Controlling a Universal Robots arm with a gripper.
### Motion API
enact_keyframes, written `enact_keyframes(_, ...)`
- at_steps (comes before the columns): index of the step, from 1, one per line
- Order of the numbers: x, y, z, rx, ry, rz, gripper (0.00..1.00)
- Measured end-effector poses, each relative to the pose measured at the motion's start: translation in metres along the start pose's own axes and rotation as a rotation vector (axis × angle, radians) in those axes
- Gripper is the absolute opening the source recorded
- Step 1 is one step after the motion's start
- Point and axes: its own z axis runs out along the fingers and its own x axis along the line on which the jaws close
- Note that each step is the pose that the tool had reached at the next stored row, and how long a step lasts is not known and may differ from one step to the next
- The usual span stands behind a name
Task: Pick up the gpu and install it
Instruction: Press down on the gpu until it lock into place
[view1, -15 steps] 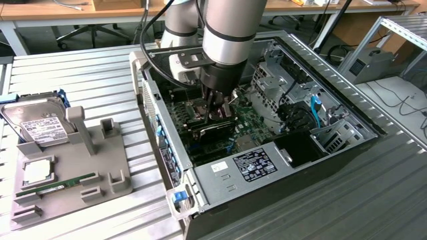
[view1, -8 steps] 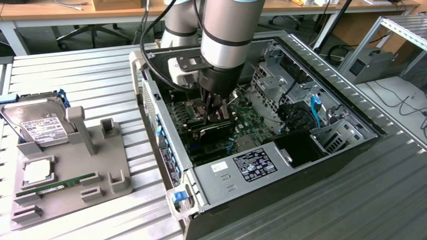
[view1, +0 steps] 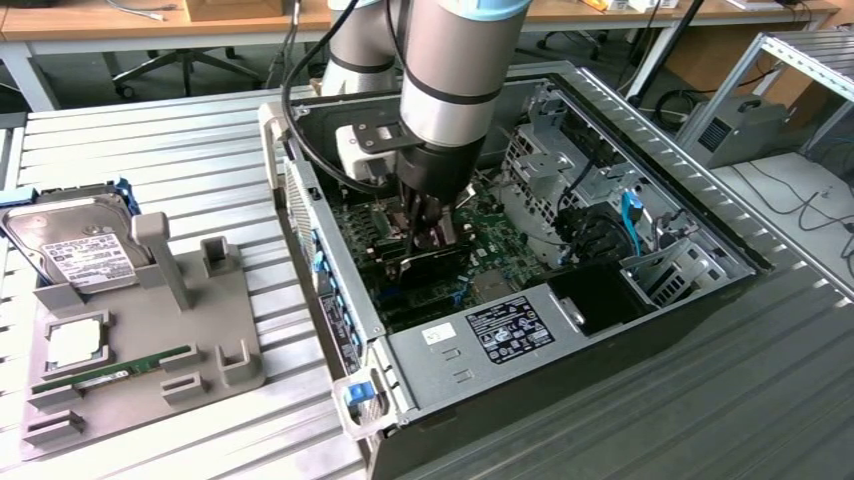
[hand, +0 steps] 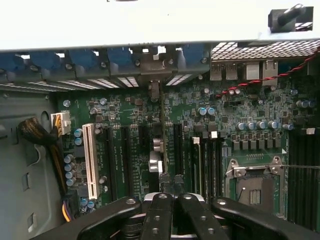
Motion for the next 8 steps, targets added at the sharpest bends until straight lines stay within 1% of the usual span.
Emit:
enact_keyframes(3,-0.0001,0.0000,0.0000,-0.0002,-0.0010,0.000,0.11)
enact_keyframes(8,-0.0008,0.0001,0.0007,-0.0004,-0.0081,0.000,0.11)
